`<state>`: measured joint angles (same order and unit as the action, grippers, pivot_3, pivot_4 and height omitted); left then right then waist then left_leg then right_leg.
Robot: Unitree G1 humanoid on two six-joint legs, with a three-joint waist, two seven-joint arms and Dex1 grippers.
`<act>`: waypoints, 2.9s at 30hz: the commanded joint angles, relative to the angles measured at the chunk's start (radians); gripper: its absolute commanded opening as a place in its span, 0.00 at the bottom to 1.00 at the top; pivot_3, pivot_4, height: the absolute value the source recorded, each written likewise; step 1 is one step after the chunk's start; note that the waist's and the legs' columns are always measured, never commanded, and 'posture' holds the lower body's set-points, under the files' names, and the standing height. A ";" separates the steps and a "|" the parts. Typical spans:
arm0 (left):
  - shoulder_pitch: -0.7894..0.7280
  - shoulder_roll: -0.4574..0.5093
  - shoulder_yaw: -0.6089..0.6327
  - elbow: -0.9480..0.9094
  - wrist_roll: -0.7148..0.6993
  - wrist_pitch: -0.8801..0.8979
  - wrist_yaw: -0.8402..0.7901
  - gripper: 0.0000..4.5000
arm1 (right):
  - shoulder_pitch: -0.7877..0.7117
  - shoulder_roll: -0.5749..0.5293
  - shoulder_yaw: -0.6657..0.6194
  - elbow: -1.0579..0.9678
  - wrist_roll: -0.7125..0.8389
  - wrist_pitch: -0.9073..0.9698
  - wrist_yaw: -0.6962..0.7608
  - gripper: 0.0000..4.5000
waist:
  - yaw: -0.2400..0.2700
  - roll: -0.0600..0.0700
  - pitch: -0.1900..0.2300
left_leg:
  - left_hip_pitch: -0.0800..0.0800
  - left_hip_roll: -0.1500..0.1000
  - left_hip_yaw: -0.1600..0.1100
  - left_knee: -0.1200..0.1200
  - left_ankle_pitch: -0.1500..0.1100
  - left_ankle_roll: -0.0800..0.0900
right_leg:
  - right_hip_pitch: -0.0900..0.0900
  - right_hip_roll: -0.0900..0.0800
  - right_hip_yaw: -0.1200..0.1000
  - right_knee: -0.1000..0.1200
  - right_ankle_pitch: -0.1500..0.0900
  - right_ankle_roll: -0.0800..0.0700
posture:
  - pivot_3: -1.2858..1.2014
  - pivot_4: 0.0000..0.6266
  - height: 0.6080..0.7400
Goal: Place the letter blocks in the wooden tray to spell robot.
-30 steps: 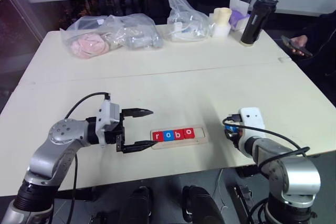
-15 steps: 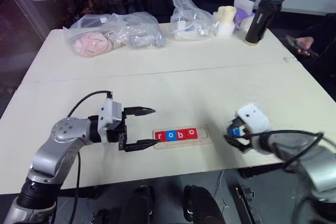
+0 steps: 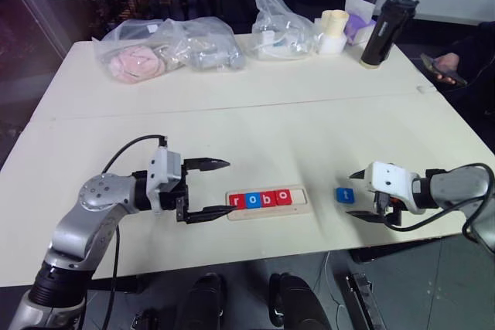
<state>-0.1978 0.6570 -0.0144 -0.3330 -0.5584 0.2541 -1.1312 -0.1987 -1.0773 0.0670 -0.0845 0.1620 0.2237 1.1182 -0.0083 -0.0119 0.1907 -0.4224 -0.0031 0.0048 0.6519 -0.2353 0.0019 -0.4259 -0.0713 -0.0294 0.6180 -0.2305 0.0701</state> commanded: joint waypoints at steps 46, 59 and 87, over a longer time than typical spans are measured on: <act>-0.003 0.001 0.005 -0.032 0.009 -0.006 0.016 1.00 | -0.304 0.217 0.197 0.024 -0.042 0.066 0.196 0.26 | 0.021 0.001 0.000 | 0.000 -0.001 0.000 0.011 0.000 0.000 | 0.000 -0.005 0.000 0.012 0.001 -0.002 | 0.52 0.24 1.00; -0.008 0.003 0.008 -0.038 0.002 0.003 0.024 1.00 | -0.315 0.251 0.215 0.039 -0.067 0.057 0.190 0.26 | 0.020 0.001 0.000 | 0.000 -0.001 0.000 0.011 0.000 0.000 | 0.000 -0.004 0.000 0.012 0.001 -0.002 | 0.52 0.24 1.00; -0.027 -0.006 -0.004 -0.053 0.000 0.027 0.040 1.00 | -0.332 0.275 0.214 0.034 -0.072 0.090 0.181 0.99 | 0.020 0.001 0.000 | 0.000 -0.001 0.000 0.011 0.000 0.000 | 0.000 -0.002 0.000 0.012 0.001 -0.002 | 0.52 0.24 1.00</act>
<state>-0.2106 0.6547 -0.0181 -0.3564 -0.5476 0.2832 -1.0903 -0.5097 -0.8026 0.3016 -0.0160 0.0800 0.3100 1.3006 0.0120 -0.0112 0.1908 -0.4225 -0.0039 0.0046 0.6629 -0.2353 0.0018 -0.4262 -0.0734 -0.0291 0.6302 -0.2295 0.0684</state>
